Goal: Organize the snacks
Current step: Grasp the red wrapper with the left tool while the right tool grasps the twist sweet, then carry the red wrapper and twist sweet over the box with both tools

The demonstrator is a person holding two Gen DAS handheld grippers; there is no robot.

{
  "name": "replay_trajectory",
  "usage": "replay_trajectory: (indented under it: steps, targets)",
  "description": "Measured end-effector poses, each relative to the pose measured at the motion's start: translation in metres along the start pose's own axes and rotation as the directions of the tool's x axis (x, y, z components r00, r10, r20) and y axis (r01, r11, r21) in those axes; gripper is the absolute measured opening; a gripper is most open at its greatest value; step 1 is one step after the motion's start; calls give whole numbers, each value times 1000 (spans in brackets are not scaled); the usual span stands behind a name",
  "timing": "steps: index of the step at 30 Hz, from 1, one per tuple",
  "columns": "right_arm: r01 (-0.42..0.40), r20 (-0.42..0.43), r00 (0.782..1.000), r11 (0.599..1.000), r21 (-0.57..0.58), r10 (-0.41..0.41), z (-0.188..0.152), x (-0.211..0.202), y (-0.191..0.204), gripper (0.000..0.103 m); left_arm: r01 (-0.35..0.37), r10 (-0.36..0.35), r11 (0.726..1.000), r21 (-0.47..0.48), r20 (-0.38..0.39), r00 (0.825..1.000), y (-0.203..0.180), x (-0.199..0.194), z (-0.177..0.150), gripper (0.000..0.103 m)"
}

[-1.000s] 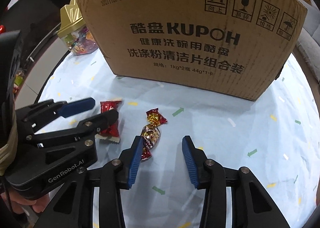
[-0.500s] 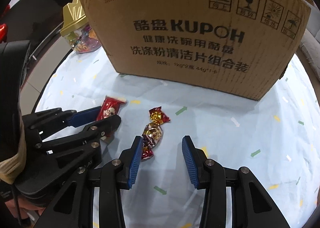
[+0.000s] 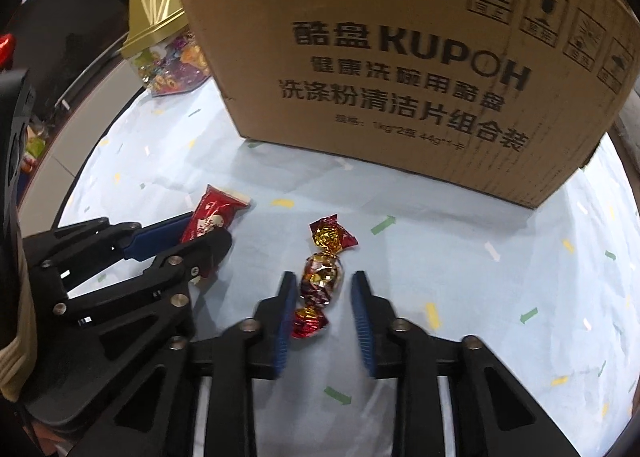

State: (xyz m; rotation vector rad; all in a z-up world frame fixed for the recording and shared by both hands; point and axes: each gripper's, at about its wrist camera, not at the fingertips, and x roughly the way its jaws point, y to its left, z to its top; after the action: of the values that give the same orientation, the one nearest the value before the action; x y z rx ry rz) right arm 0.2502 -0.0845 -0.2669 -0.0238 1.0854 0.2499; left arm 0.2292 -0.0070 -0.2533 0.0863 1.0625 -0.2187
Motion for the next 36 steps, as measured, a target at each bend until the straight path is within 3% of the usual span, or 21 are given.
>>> replay_trajectory:
  steps: [11,36]
  targets:
    - [-5,30,1000,1000,-31,6,4,-8,8,19,-26,26,999,-32,13,1000,1,-12,2,22]
    - [38,206,978,999,-2,-37,22,-115,-7,19,-75,83,996,-51,167,982,-18,-117,22,22]
